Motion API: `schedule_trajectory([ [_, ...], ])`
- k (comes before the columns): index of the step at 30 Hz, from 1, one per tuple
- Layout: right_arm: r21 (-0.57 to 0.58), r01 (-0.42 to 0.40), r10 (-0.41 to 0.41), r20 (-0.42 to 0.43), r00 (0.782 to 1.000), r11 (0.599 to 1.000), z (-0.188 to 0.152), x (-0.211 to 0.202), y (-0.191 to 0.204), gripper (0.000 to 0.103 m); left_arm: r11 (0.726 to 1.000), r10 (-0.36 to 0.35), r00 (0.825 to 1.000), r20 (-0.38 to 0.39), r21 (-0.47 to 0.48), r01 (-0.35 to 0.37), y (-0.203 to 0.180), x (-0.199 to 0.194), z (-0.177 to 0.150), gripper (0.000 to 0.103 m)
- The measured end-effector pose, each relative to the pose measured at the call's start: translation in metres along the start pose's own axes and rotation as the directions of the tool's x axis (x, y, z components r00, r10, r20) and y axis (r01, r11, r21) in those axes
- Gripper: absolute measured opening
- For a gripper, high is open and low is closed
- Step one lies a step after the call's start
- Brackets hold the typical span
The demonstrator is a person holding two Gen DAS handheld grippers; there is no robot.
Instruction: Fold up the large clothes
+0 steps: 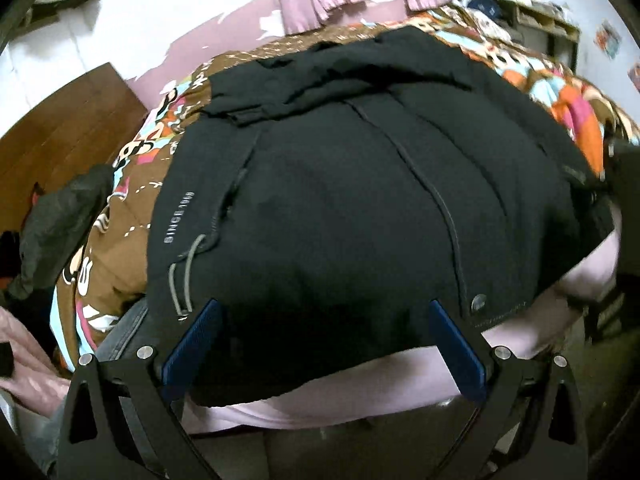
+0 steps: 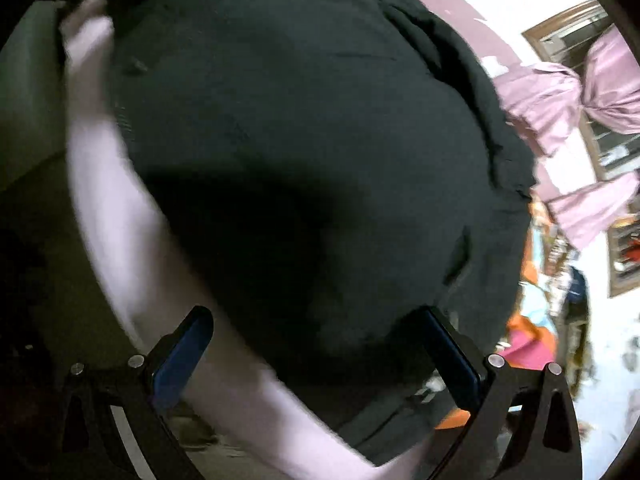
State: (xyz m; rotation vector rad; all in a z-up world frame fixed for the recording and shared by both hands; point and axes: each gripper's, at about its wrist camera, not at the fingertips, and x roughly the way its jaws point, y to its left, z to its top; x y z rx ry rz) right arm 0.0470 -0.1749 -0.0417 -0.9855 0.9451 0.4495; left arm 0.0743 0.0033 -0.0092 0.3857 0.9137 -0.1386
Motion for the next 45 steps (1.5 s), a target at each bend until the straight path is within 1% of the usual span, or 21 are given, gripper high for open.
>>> schedule_trajectory([
  [2,0.05,0.039,-0.037,-0.026,0.999,0.998,-0.001,0.009,-0.011,0.103,1.0,-0.012,1.0,-0.008,0.022,0.012,-0.003,0.003,-0.003,0.1],
  [3,0.086,0.027,-0.024,-0.035,0.999,0.996,0.0,0.012,-0.018,0.102,0.999,-0.019,1.0,-0.008,0.029,0.02,-0.003,0.005,-0.004,0.1],
  [5,0.203,-0.058,0.064,-0.023,0.998,0.978,-0.001,0.012,-0.041,0.101,0.998,-0.037,0.999,-0.003,0.044,0.037,-0.005,0.006,-0.005,0.1],
  [8,0.351,-0.14,0.129,0.055,0.99,0.926,0.001,-0.005,-0.075,0.093,0.994,-0.05,0.999,-0.009,0.095,0.05,-0.013,0.009,-0.008,0.1],
  [10,0.41,-0.153,0.111,0.125,0.986,0.899,0.005,-0.02,-0.097,0.093,0.988,-0.058,0.998,-0.013,0.146,0.059,-0.023,0.011,-0.01,0.1],
  [12,0.449,-0.193,0.126,0.176,0.976,0.872,0.006,-0.027,-0.113,0.093,0.978,-0.062,0.998,-0.019,0.2,0.065,-0.034,0.014,-0.013,0.1],
  [16,0.502,-0.275,0.174,0.239,0.955,0.82,0.002,-0.03,-0.134,0.093,0.955,-0.016,0.998,-0.068,0.293,0.035,-0.052,0.028,-0.022,0.1],
  [18,0.528,-0.314,0.201,0.261,0.944,0.789,0.0,-0.031,-0.14,0.093,0.942,0.05,0.994,-0.101,0.336,-0.014,-0.057,0.041,-0.027,0.1],
  [21,0.557,-0.361,0.238,0.282,0.929,0.748,0.004,-0.033,-0.147,0.093,0.93,0.092,0.991,-0.1,0.364,-0.05,-0.059,0.05,-0.029,0.1],
  [24,0.558,-0.351,0.216,0.294,0.931,0.752,0.009,-0.045,-0.14,0.093,0.929,0.124,0.991,-0.053,0.356,-0.098,-0.055,0.047,-0.028,0.1],
  [26,0.567,-0.348,0.196,0.312,0.93,0.747,0.008,-0.049,-0.143,0.093,0.924,0.184,0.983,-0.006,0.342,-0.171,-0.05,0.045,-0.025,0.1],
  [28,0.582,-0.344,0.162,0.343,0.925,0.737,0.009,-0.053,-0.149,0.091,0.917,0.253,0.967,0.031,0.312,-0.249,-0.041,0.044,-0.021,0.1],
  [30,0.59,-0.34,0.118,0.381,0.917,0.732,0.013,-0.059,-0.158,0.083,0.912,0.309,0.949,0.055,0.268,-0.312,-0.03,0.041,-0.018,0.1],
  [33,0.609,-0.345,0.053,0.444,0.894,0.714,0.024,-0.071,-0.175,0.078,0.916,0.357,0.93,0.082,0.163,-0.366,-0.008,0.033,-0.011,0.1],
  [34,0.617,-0.352,0.04,0.46,0.887,0.704,0.027,-0.073,-0.18,0.077,0.917,0.37,0.924,0.094,0.124,-0.379,0.0,0.029,-0.009,0.098],
  [36,0.629,-0.371,0.033,0.481,0.876,0.683,0.031,-0.074,-0.189,0.076,0.927,0.362,0.924,0.124,0.051,-0.37,0.016,0.019,-0.004,0.093],
  [39,0.648,-0.37,0.006,0.491,0.871,0.665,0.034,-0.076,-0.196,0.076,0.936,0.348,0.921,0.175,-0.004,-0.352,0.019,0.002,0.001,0.089],
  [41,0.656,-0.367,-0.005,0.492,0.871,0.66,0.033,-0.078,-0.2,0.076,0.93,0.36,0.905,0.227,-0.006,-0.368,0.018,-0.008,0.003,0.084],
  [42,0.66,-0.366,-0.009,0.493,0.87,0.656,0.032,-0.078,-0.201,0.076,0.926,0.365,0.898,0.247,0.0,-0.377,0.012,-0.013,0.002,0.077],
  [43,0.662,-0.367,-0.011,0.493,0.87,0.653,0.031,-0.078,-0.202,0.076,0.922,0.37,0.887,0.277,0.009,-0.387,0.004,-0.019,0.003,0.065],
  [45,0.672,-0.369,-0.014,0.492,0.87,0.642,0.028,-0.078,-0.204,0.076,0.915,0.371,0.867,0.331,0.026,-0.402,0.001,-0.026,0.004,0.052],
])
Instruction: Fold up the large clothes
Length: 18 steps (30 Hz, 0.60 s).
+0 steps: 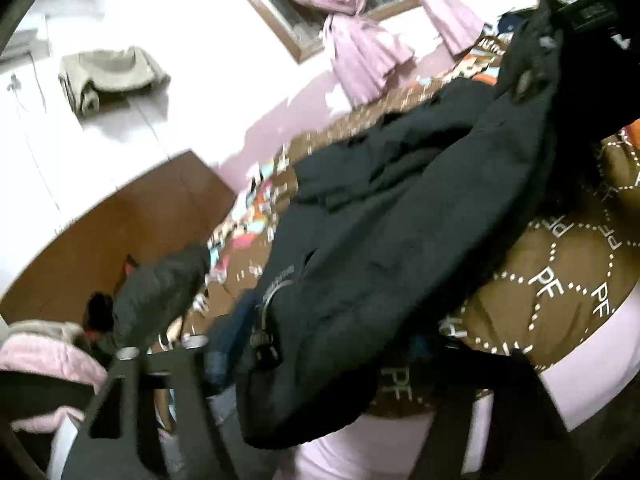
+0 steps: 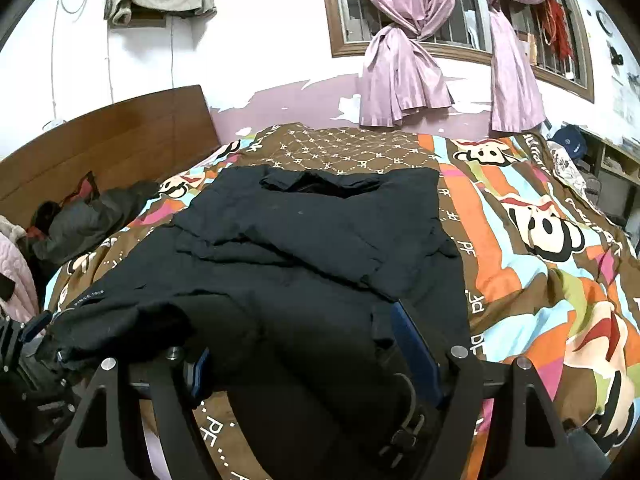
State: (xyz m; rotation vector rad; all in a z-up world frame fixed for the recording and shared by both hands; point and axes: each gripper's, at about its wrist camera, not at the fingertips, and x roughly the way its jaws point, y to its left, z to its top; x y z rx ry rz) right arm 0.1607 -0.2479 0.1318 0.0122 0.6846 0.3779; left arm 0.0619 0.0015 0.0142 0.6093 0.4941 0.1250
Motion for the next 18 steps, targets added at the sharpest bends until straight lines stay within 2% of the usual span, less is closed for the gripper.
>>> schedule_trajectory([
  [4,0.049,-0.007,0.008,-0.002,1.0,0.999,0.001,-0.001,-0.009,0.076,0.999,0.007,0.998,0.057,0.031,-0.009,0.001,0.0,0.009,0.043],
  [9,0.042,-0.017,0.018,-0.015,1.0,0.999,-0.003,-0.002,-0.009,0.076,0.999,0.013,0.999,0.049,0.028,-0.014,0.005,0.014,0.014,0.043],
  [14,0.048,-0.028,0.034,-0.128,0.991,0.998,-0.025,0.007,-0.006,0.076,1.0,0.002,1.0,-0.007,0.011,-0.002,0.007,0.023,0.007,0.045],
  [18,-0.021,0.042,-0.045,-0.214,0.976,0.999,-0.047,0.01,0.0,0.076,1.0,-0.003,1.0,-0.002,-0.027,0.003,0.012,0.021,0.007,0.044],
])
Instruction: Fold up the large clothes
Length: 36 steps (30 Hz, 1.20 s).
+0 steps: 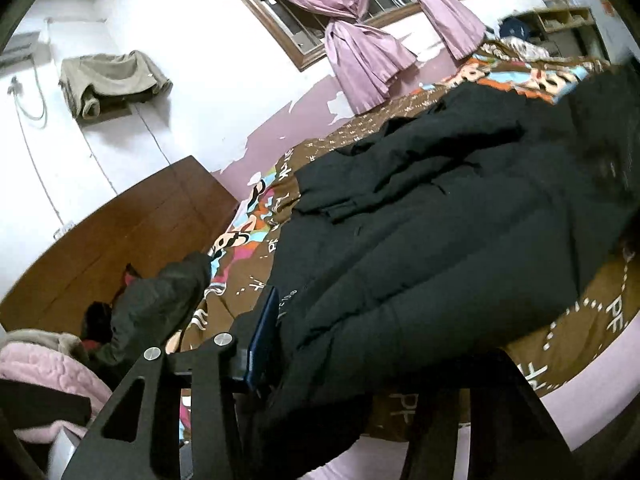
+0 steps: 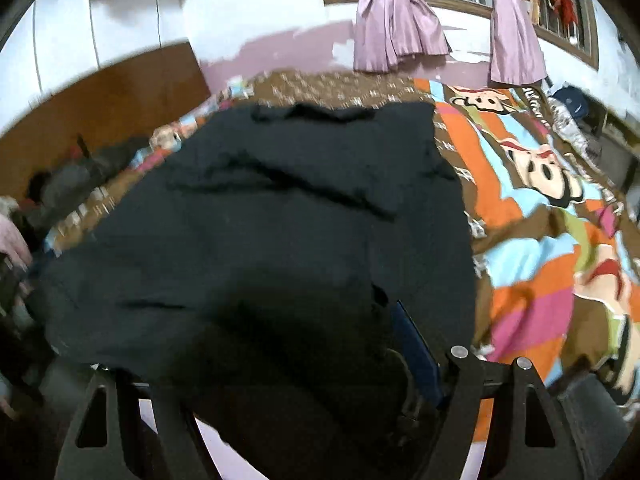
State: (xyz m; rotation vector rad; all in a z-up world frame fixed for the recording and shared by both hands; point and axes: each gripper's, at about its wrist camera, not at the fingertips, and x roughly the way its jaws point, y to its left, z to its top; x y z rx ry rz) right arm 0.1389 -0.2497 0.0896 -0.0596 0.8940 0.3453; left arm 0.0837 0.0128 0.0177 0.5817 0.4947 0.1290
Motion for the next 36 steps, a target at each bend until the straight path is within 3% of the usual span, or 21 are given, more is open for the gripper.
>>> schedule_trajectory([
  [2,-0.037,0.032,-0.032,-0.01,0.999,0.999,-0.008,0.001,0.005,0.075,0.998,-0.028,1.0,-0.006,-0.052,0.027,0.008,-0.002,0.001,0.043],
  [4,-0.061,0.035,-0.035,-0.002,0.999,0.998,-0.012,-0.001,0.01,0.059,0.994,-0.058,0.998,-0.021,-0.096,0.056,0.011,-0.002,0.003,0.041],
  [5,-0.074,0.018,-0.017,0.004,1.0,0.997,-0.012,-0.002,0.013,0.04,0.991,-0.076,0.997,-0.024,-0.114,0.073,0.012,-0.004,0.004,0.037],
  [6,-0.09,0.013,-0.012,0.016,1.0,0.996,-0.012,-0.003,0.019,0.03,0.989,-0.09,0.996,-0.024,-0.123,0.087,0.009,-0.007,0.006,0.031],
  [9,-0.17,0.065,-0.052,0.08,0.995,0.983,-0.015,-0.012,0.035,0.015,0.988,-0.088,0.996,0.005,-0.129,0.088,0.006,-0.018,0.011,0.021],
  [13,-0.029,-0.057,0.06,0.126,0.99,0.998,-0.011,-0.033,0.019,0.012,0.979,-0.081,0.994,0.069,-0.184,0.092,0.016,-0.036,0.018,0.015],
  [15,0.004,-0.072,0.071,0.162,0.984,0.997,-0.01,-0.045,0.013,0.009,0.966,-0.102,0.989,0.109,-0.226,0.124,0.027,-0.047,0.021,0.012],
  [19,-0.015,-0.047,0.05,0.248,0.967,0.999,-0.016,-0.079,0.024,0.008,0.955,-0.095,0.978,0.184,-0.259,0.141,0.045,-0.08,0.032,0.006],
  [26,-0.038,-0.104,0.111,0.364,0.925,0.994,-0.016,-0.153,0.038,0.006,0.903,-0.159,0.961,0.224,-0.36,0.233,0.095,-0.126,0.045,0.004],
  [32,-0.087,-0.155,0.177,0.441,0.88,0.984,-0.007,-0.208,0.045,0.005,0.905,-0.14,0.949,0.284,-0.353,0.239,0.116,-0.175,0.06,0.003],
  [36,-0.109,-0.144,0.178,0.452,0.874,0.984,-0.004,-0.216,0.045,0.005,0.907,-0.153,0.944,0.292,-0.338,0.251,0.121,-0.187,0.068,0.003],
])
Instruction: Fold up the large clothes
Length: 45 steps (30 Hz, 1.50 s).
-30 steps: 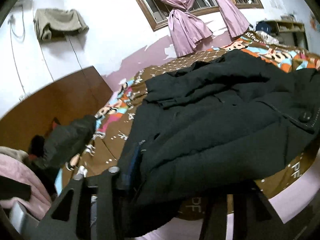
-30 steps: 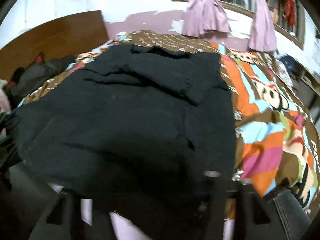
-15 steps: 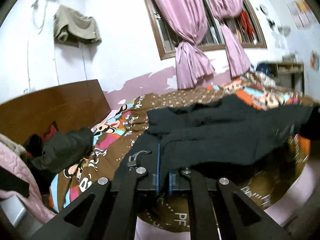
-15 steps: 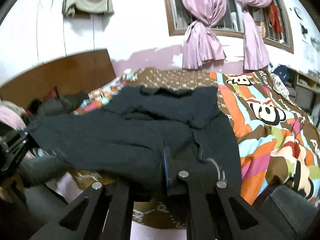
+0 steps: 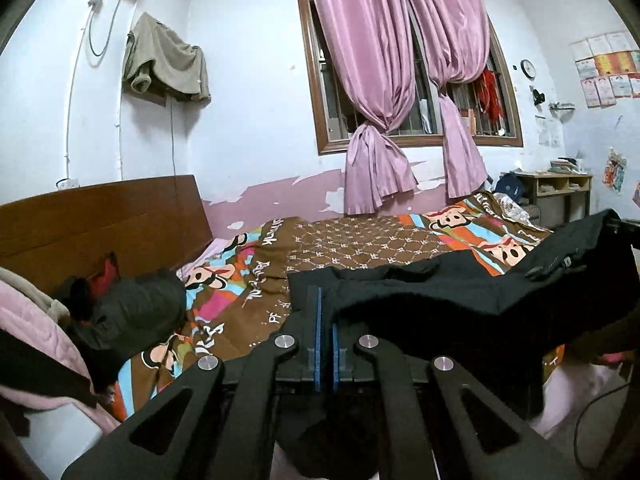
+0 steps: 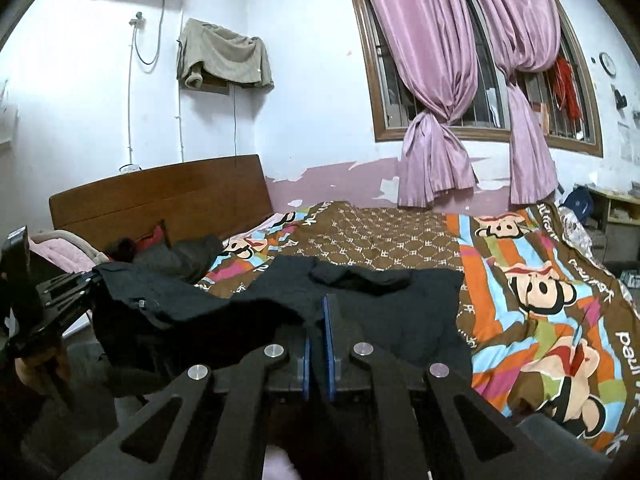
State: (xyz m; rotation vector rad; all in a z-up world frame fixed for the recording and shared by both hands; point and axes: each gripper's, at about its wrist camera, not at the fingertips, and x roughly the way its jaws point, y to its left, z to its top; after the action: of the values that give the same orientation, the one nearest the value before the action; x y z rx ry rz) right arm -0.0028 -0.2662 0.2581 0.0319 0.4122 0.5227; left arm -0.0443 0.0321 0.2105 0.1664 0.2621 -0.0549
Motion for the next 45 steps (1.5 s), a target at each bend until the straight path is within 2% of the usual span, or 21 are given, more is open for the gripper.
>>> schedule_trajectory([
  [5,0.052,-0.005,0.007,-0.048,0.999,0.999,-0.01,0.01,-0.008,0.005,0.999,-0.031,0.998,-0.056,0.014,0.032,-0.006,0.008,-0.012,0.003],
  [13,0.106,-0.045,0.056,-0.107,0.993,0.993,-0.02,0.022,-0.03,0.005,0.994,-0.071,0.994,-0.087,0.077,0.078,-0.015,0.018,-0.017,0.003],
  [15,0.094,-0.056,0.07,-0.146,0.987,0.994,-0.026,0.022,-0.034,0.005,0.987,-0.104,0.989,-0.105,0.108,0.115,-0.015,0.019,-0.021,0.003],
  [16,0.089,-0.062,0.076,-0.169,0.983,0.994,-0.029,0.023,-0.033,0.005,0.979,-0.142,0.982,-0.126,0.13,0.158,-0.016,0.019,-0.023,0.003],
  [18,0.075,-0.092,0.109,-0.264,0.958,0.993,-0.041,0.027,-0.034,0.008,0.96,-0.21,0.962,-0.176,0.147,0.237,-0.012,0.02,-0.03,0.003],
  [19,0.07,-0.1,0.117,-0.311,0.943,0.993,-0.047,0.029,-0.035,0.008,0.941,-0.271,0.935,-0.23,0.14,0.307,-0.011,0.022,-0.035,0.003],
  [20,0.064,-0.109,0.125,-0.355,0.926,0.992,-0.054,0.03,-0.035,0.008,0.928,-0.305,0.915,-0.264,0.134,0.348,-0.009,0.024,-0.039,0.003],
  [21,0.061,-0.121,0.135,-0.391,0.91,0.991,-0.061,0.031,-0.035,0.01,0.906,-0.352,0.88,-0.318,0.12,0.406,-0.009,0.027,-0.045,0.003],
  [22,0.063,-0.139,0.153,-0.43,0.89,0.988,-0.069,0.034,-0.034,0.013,0.893,-0.378,0.859,-0.347,0.107,0.436,-0.009,0.03,-0.048,0.004],
  [23,0.066,-0.153,0.166,-0.471,0.866,0.986,-0.075,0.037,-0.033,0.025,0.878,-0.41,0.827,-0.384,0.082,0.472,-0.008,0.034,-0.053,0.004],
  [24,0.062,-0.153,0.164,-0.493,0.855,0.986,-0.081,0.038,-0.033,0.039,0.865,-0.44,0.793,-0.42,0.039,0.5,-0.005,0.041,-0.058,0.005],
  [26,0.066,-0.158,0.168,-0.538,0.826,0.985,-0.091,0.044,-0.033,0.053,0.846,-0.49,0.728,-0.48,-0.06,0.53,0.001,0.052,-0.068,0.008],
  [27,0.076,-0.163,0.178,-0.556,0.812,0.984,-0.095,0.047,-0.034,0.055,0.833,-0.518,0.685,-0.512,-0.119,0.54,0.005,0.06,-0.073,0.012],
  [28,0.089,-0.167,0.188,-0.568,0.802,0.982,-0.097,0.049,-0.036,0.057,0.826,-0.531,0.657,-0.536,-0.155,0.542,0.007,0.066,-0.077,0.019],
  [29,0.113,-0.168,0.203,-0.589,0.782,0.979,-0.102,0.054,-0.039,0.063,0.828,-0.531,0.638,-0.557,-0.18,0.532,0.01,0.07,-0.082,0.023],
  [30,0.129,-0.164,0.209,-0.604,0.769,0.978,-0.104,0.057,-0.042,0.071,0.832,-0.526,0.631,-0.571,-0.191,0.521,0.012,0.073,-0.084,0.033],
  [31,0.147,-0.16,0.217,-0.626,0.749,0.976,-0.109,0.061,-0.045,0.073,0.837,-0.52,0.62,-0.587,-0.204,0.509,0.015,0.077,-0.086,0.04],
  [35,0.159,-0.166,0.23,-0.716,0.659,0.973,-0.121,0.07,-0.05,0.08,0.836,-0.526,0.584,-0.618,-0.249,0.489,0.028,0.084,-0.087,0.042],
  [38,0.159,-0.173,0.233,-0.758,0.609,0.972,-0.127,0.069,-0.05,0.085,0.84,-0.512,0.562,-0.65,-0.241,0.486,0.035,0.085,-0.088,0.046],
  [41,0.176,-0.175,0.245,-0.793,0.558,0.969,-0.134,0.071,-0.052,0.087,0.829,-0.516,0.529,-0.674,-0.238,0.506,0.032,0.08,-0.093,0.052],
  [45,0.183,-0.153,0.236,-0.833,0.5,0.971,-0.144,0.08,-0.052,0.087,0.841,-0.476,0.487,-0.732,-0.217,0.496,0.029,0.08,-0.105,0.055],
])
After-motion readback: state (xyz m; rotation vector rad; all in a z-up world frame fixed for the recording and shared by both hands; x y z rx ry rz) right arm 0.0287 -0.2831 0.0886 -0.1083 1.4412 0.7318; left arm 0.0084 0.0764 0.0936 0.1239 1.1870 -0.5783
